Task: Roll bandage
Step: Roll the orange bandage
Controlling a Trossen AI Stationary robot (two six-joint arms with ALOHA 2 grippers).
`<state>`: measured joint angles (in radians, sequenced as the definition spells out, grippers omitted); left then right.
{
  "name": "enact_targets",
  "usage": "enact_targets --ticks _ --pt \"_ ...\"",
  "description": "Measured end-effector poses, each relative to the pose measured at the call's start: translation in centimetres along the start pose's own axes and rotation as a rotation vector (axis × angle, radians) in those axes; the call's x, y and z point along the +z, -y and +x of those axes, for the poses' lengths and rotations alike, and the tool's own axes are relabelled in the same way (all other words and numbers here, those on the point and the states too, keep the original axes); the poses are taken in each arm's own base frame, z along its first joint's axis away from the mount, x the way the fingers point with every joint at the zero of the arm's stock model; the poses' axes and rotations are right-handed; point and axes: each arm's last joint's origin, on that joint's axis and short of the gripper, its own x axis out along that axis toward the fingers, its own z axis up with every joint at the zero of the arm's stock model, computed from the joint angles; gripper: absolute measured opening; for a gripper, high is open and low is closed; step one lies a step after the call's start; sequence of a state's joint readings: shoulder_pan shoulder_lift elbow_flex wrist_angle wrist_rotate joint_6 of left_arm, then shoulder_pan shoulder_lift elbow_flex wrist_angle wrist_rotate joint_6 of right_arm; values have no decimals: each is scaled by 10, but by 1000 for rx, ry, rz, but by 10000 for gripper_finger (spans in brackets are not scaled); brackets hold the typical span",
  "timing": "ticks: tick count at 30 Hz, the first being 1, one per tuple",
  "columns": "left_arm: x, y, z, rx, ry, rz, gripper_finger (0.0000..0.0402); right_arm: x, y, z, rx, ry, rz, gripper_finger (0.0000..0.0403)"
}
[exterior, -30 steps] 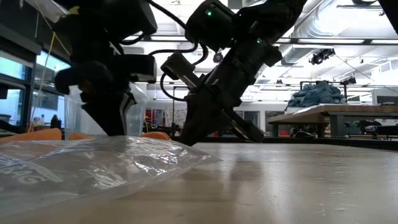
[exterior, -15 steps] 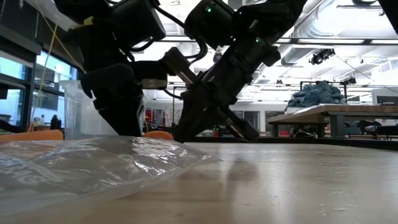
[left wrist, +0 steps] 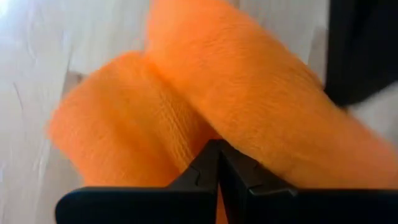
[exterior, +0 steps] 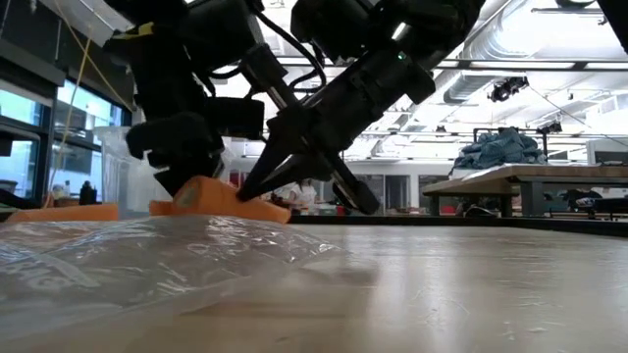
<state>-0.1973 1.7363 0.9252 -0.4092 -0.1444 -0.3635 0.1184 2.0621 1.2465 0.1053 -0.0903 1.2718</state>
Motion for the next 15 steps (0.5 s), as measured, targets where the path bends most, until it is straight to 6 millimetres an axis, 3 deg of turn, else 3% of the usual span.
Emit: enact_targets --ticks 6,15 --pt "-2 1 -6 17 -70 76 0 3 1 0 -11 22 -5 0" --pt "0 -1 -18 9 -41 93 0 11 0 -4 4 32 -30 0"
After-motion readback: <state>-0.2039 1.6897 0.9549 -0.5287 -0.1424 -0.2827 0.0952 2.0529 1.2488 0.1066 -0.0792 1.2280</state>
